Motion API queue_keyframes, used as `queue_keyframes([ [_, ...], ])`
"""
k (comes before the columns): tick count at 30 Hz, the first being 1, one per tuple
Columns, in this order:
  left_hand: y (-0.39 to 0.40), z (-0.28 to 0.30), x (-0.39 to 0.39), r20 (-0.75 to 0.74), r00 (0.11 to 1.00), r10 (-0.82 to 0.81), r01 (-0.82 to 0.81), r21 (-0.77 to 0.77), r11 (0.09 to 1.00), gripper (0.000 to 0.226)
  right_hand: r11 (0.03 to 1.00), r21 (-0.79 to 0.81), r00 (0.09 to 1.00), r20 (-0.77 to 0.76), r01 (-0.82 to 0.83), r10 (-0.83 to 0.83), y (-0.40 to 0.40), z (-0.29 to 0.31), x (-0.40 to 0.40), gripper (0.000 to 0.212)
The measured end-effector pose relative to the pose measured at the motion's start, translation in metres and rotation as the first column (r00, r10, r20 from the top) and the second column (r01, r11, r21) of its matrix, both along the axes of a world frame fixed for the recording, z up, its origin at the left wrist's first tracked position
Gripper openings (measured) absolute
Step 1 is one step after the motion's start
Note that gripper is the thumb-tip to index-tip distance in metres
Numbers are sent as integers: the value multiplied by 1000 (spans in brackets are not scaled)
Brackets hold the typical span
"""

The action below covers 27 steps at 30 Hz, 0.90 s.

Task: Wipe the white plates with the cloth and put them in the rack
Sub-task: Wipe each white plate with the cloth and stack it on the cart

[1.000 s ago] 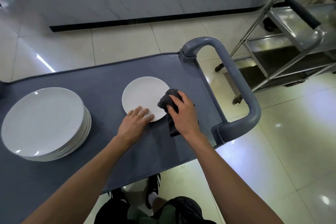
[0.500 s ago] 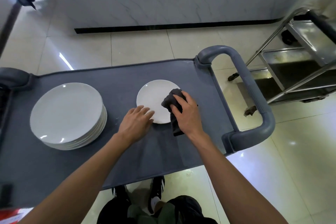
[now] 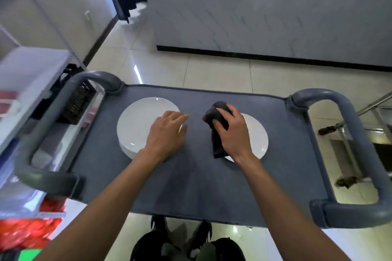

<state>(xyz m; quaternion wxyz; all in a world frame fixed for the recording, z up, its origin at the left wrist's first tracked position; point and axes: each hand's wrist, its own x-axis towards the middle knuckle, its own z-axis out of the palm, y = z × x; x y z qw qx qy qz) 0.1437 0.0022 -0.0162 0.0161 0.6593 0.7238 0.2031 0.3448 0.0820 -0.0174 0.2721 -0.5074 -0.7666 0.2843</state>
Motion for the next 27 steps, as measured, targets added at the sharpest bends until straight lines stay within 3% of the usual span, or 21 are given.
queue_keyframes([
  [5, -20, 0, -58, 19, 972, 236, -233, -92, 968, 41, 993, 29, 994, -16, -112, 112, -6, 7, -48, 42],
  [11, -37, -8, -112, 79, 885, 458, -428, -248, 869, 57, 983, -3, 982, -42, -183, 183, -16, 14, -98, 41],
  [17, -40, -22, -140, 179, 823, 539, -461, -343, 818, 66, 981, 4, 981, -33, -193, 193, -18, 13, -124, 41],
  [27, -34, -29, -150, 334, 731, 596, -480, -369, 796, 49, 985, -52, 986, -4, -165, 165, -19, 0, -136, 41],
])
